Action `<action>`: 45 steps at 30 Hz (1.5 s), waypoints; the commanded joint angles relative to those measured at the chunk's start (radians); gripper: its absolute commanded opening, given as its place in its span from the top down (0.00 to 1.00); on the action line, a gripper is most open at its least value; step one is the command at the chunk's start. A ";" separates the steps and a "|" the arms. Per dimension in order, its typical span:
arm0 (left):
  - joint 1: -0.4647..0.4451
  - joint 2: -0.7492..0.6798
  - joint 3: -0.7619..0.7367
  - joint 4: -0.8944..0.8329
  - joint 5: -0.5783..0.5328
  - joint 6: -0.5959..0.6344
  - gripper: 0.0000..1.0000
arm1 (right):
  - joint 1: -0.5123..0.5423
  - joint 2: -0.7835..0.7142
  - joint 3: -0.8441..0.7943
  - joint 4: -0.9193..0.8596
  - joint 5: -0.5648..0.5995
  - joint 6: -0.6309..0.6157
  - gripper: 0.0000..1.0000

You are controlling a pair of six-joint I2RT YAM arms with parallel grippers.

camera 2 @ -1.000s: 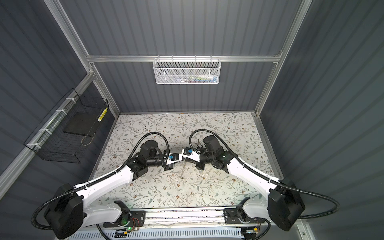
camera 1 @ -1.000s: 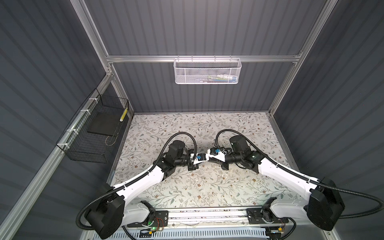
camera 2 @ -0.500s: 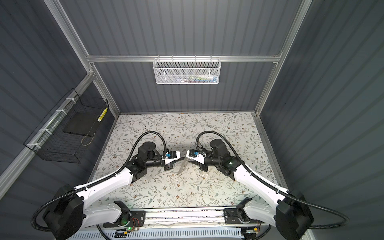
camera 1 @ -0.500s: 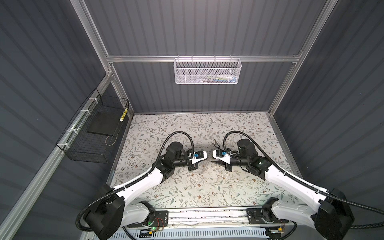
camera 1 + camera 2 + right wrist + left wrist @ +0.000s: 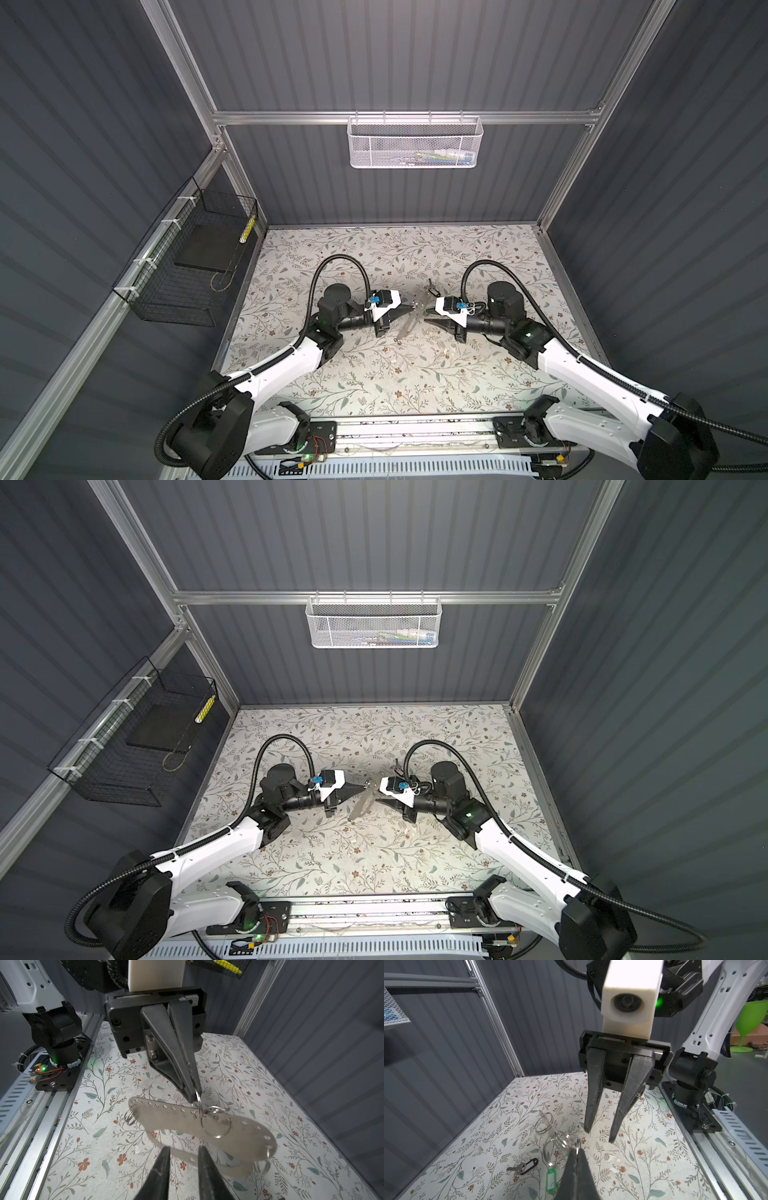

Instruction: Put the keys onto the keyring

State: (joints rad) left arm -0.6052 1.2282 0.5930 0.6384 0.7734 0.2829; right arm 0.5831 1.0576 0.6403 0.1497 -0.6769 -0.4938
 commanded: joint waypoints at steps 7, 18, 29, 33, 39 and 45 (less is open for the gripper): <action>0.004 0.007 -0.020 0.107 0.050 -0.068 1.00 | 0.013 0.049 0.028 0.073 -0.097 0.074 0.75; 0.004 0.028 -0.022 0.150 0.081 -0.094 1.00 | 0.018 0.088 0.043 0.126 -0.098 0.093 0.73; 0.004 0.042 -0.022 0.182 0.105 -0.110 1.00 | 0.021 0.097 0.041 0.164 -0.096 0.107 0.75; 0.004 0.043 -0.022 0.183 0.110 -0.105 1.00 | 0.021 0.093 0.036 0.169 -0.099 0.107 0.79; 0.004 0.043 -0.021 0.190 0.114 -0.105 1.00 | 0.020 0.096 0.037 0.169 -0.105 0.106 0.88; 0.005 0.043 -0.022 0.190 0.119 -0.102 1.00 | 0.020 0.096 0.039 0.171 -0.107 0.105 0.94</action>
State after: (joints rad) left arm -0.6022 1.2682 0.5774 0.7986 0.8696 0.1864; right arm 0.5983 1.1553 0.6621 0.2996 -0.7639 -0.3927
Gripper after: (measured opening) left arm 0.046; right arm 0.070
